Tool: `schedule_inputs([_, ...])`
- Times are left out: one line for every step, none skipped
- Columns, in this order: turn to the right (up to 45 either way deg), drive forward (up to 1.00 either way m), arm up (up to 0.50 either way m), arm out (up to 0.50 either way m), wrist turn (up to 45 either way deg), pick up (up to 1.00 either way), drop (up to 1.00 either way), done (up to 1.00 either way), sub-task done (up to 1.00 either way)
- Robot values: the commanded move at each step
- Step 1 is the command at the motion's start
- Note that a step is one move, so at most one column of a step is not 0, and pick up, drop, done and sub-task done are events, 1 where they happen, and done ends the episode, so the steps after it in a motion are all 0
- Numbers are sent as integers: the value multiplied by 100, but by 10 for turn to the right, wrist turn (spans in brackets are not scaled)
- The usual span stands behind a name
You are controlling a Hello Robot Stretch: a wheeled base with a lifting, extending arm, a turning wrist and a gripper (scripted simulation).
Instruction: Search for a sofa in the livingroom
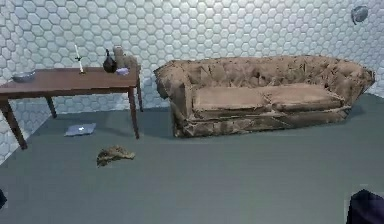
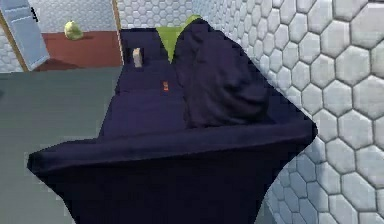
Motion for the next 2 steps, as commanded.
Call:
schedule_inputs([0, 5, 0, 0, 0, 0, 0, 0, 0])
schedule_inputs([450, 0, 0, 0, 0, 0, 0, 0, 0])
